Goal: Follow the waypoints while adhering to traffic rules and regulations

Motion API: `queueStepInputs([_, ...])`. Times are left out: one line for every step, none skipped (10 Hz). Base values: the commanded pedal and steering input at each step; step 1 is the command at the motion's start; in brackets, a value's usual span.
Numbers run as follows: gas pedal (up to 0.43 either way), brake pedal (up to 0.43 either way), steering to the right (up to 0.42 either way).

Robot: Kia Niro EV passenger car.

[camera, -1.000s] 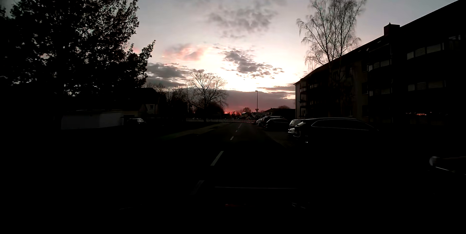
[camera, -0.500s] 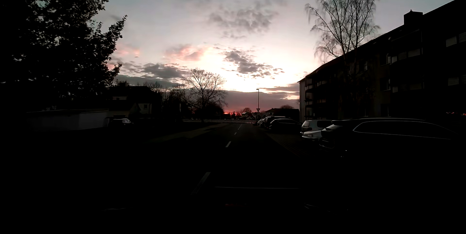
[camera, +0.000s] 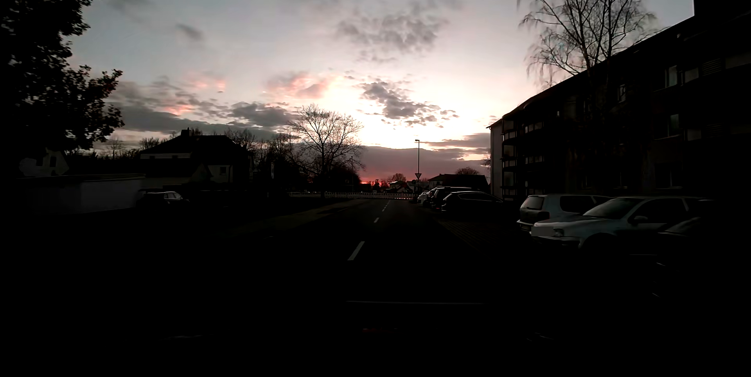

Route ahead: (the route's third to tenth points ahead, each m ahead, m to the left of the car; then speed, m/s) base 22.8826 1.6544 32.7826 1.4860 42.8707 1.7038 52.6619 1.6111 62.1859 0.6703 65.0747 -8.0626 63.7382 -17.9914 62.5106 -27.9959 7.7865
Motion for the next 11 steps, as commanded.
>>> queueStepInputs([0.098,0.0,0.0])
queueStepInputs([0.098,0.0,0.0])
queueStepInputs([0.098,0.0,0.0])
queueStepInputs([0.098,0.0,0.0])
queueStepInputs([0.098,0.0,0.0])
queueStepInputs([0.098,0.0,0.0])
queueStepInputs([0.087,0.0,0.0])
queueStepInputs([0.087,0.0,0.0])
queueStepInputs([0.087,0.0,0.0])
queueStepInputs([0.087,0.0,0.0])
queueStepInputs([0.087,0.0,0.0])
